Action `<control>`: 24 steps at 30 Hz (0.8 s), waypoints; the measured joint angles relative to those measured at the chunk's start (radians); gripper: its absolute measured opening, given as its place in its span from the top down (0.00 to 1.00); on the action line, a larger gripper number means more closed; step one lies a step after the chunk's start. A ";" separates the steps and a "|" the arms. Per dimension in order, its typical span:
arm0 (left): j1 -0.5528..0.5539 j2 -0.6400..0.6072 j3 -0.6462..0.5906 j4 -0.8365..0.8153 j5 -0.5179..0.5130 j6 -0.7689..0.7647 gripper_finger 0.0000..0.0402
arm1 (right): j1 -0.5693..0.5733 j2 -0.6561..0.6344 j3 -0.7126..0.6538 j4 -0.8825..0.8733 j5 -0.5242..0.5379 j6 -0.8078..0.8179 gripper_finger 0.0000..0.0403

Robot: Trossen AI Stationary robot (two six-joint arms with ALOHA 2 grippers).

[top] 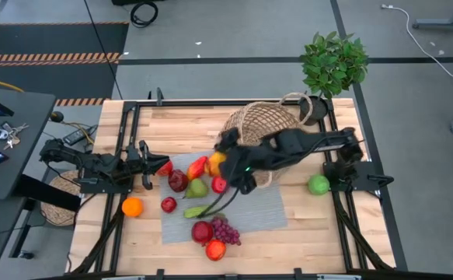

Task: Build produce basket
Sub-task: Put the yellow apple into the brown basket

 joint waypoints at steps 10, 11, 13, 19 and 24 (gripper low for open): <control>0.000 0.000 0.000 0.000 0.000 0.000 0.88 | -0.054 -0.188 0.000 -0.111 -0.004 0.286 0.12; 0.000 0.000 0.000 0.000 0.000 0.000 0.88 | -0.059 -0.206 0.000 -0.137 -0.007 0.325 0.12; 0.000 0.000 0.000 0.000 0.000 0.000 0.88 | -0.065 -0.243 0.000 -0.184 -0.013 0.406 0.12; 0.000 0.000 0.000 0.000 0.000 0.000 0.88 | -0.070 -0.312 0.000 -0.287 0.029 0.652 0.12; 0.000 0.000 0.000 0.000 0.000 0.000 0.88 | -0.070 -0.322 0.000 -0.342 0.130 0.849 0.12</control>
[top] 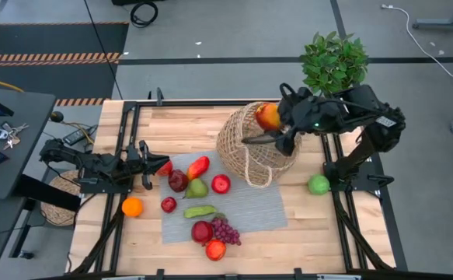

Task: Build produce basket
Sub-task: Put the yellow apple into the brown basket

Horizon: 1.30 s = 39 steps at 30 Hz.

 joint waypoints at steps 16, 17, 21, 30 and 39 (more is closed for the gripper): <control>0.000 0.000 0.000 0.000 0.000 0.000 0.88 | -0.075 0.069 -0.007 0.000 0.003 0.483 0.12; 0.000 0.000 0.000 0.000 0.000 0.000 0.88 | -0.082 0.071 -0.007 0.000 -0.008 0.519 0.12; 0.000 0.000 0.000 0.000 0.000 0.000 0.88 | -0.094 0.071 -0.007 -0.002 -0.057 0.605 0.12; 0.000 0.000 0.000 0.000 0.000 0.000 0.88 | -0.055 0.077 -0.010 -0.002 -0.035 0.372 0.12; 0.000 0.000 0.000 0.000 0.000 0.000 0.88 | -0.018 0.086 -0.132 -0.001 -0.049 -0.395 0.12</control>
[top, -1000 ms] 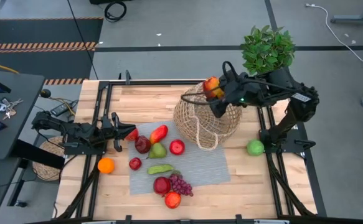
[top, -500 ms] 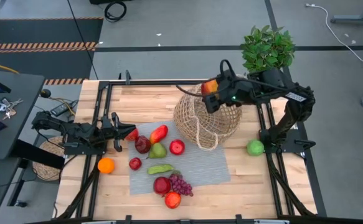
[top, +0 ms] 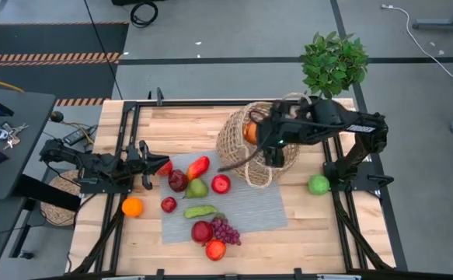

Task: Build produce basket
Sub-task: Put the yellow apple into the brown basket

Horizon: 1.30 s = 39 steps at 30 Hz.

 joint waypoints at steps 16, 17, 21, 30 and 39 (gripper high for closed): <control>0.000 0.000 0.000 0.000 0.000 0.000 0.88 | 0.000 -0.001 -0.231 -0.001 0.406 -0.904 0.10; 0.000 0.000 0.000 0.000 0.000 0.000 0.88 | 0.000 0.000 -0.238 -0.001 0.440 -0.933 0.10; 0.000 0.000 0.000 0.000 0.000 0.000 0.88 | 0.000 -0.001 -0.245 -0.001 0.484 -0.962 0.09; 0.000 0.000 0.000 0.000 0.000 0.000 0.88 | -0.008 -0.001 -0.246 -0.001 0.455 -0.812 0.09; 0.000 0.000 0.000 0.000 0.000 0.000 0.88 | -0.032 -0.001 -0.246 0.000 0.338 -0.557 0.09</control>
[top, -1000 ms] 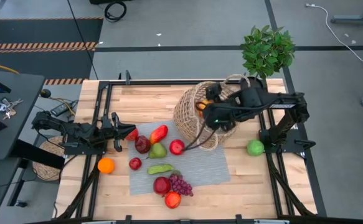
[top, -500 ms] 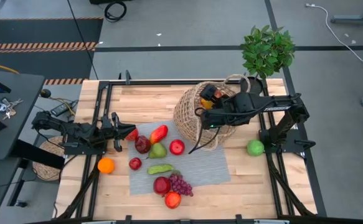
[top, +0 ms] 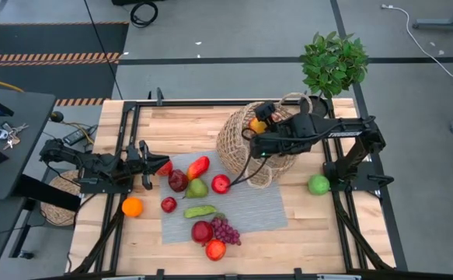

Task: Build produce basket
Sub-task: Put the yellow apple into the brown basket

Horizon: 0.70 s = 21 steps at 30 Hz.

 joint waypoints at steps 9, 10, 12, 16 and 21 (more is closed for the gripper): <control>0.000 0.000 0.000 0.000 0.000 0.000 0.88 | -0.063 -0.044 0.000 0.017 -0.169 0.365 0.09; 0.000 0.000 0.000 0.000 0.000 0.000 0.88 | -0.065 -0.055 0.000 0.023 -0.183 0.376 0.09; 0.000 0.000 0.000 0.000 0.000 0.000 0.88 | -0.062 -0.078 0.000 0.054 -0.197 0.387 0.09; 0.000 0.000 0.000 0.000 0.000 0.000 0.88 | -0.043 -0.130 0.000 0.124 -0.202 0.386 0.09; 0.000 0.000 0.000 0.000 0.000 0.000 0.88 | -0.028 -0.169 0.000 0.170 -0.199 0.386 0.09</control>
